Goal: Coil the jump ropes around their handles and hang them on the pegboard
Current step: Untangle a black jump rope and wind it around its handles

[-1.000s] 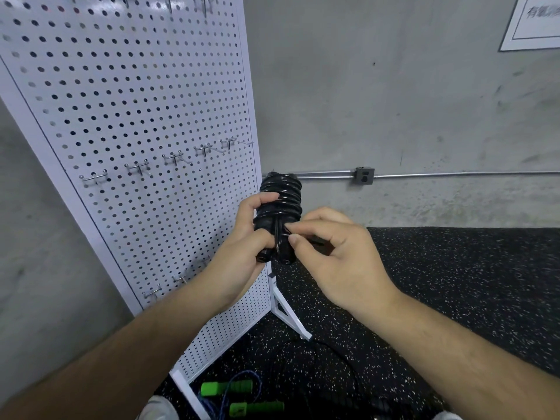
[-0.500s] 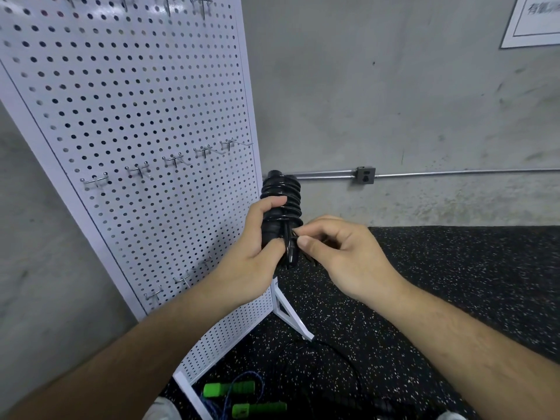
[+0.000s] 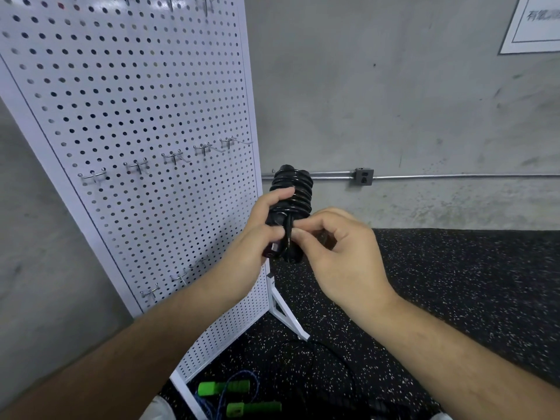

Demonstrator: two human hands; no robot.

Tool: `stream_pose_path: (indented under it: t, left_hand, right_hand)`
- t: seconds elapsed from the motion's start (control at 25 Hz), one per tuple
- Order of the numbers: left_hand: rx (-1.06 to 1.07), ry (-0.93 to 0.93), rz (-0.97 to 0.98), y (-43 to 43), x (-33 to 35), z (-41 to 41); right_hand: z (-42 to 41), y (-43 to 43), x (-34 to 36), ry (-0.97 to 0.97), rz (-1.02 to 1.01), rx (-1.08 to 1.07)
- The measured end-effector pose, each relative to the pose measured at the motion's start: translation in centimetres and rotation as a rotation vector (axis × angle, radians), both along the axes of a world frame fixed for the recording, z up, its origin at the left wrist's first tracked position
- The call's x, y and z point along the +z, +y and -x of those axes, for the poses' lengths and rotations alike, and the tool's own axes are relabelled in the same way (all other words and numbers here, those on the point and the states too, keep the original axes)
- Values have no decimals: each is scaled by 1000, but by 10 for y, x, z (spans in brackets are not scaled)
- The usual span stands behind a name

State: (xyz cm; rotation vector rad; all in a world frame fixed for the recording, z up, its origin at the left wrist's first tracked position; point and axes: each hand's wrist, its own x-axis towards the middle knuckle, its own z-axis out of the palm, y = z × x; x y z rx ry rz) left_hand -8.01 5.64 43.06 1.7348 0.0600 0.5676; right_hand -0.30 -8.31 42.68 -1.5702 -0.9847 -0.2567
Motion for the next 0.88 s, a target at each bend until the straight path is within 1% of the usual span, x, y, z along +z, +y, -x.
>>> stream_pose_path:
  t: [0.12,0.28,0.36,0.44,0.52,0.6,0.68,0.8,0.84,0.88]
  left_hand:
    - [-46,-1,43,1,-2,1]
    - [-26,-51,159,11,1,4]
    - [-9,-76,193,16,2,4]
    - [-4,-89,202,18,2,4]
    - [-14,-68,155,16,-1,4]
    - [-35,-33,81,15,-6,2]
    - [-66,-8,67,13,-11,1]
    - [-127,0,138,12,-13,2]
    - [-137,-1,169,12,-12,2]
    - [-126,-9,187,12,-11,3]
  right_hand:
    - [-1,4,1,-33,-2,-40]
    - [-6,1,4,-24,60,61]
    - [-7,-1,5,-26,106,51]
    - [-9,-2,6,-27,147,30]
    - [-9,-1,5,-67,152,7]
    - [-9,0,3,-151,124,-26]
    - [-6,2,1,-291,103,-51]
    - [-5,7,-2,-566,171,-129]
    - [-7,8,-3,-604,188,-130]
    - [-8,8,-3,-586,189,-105]
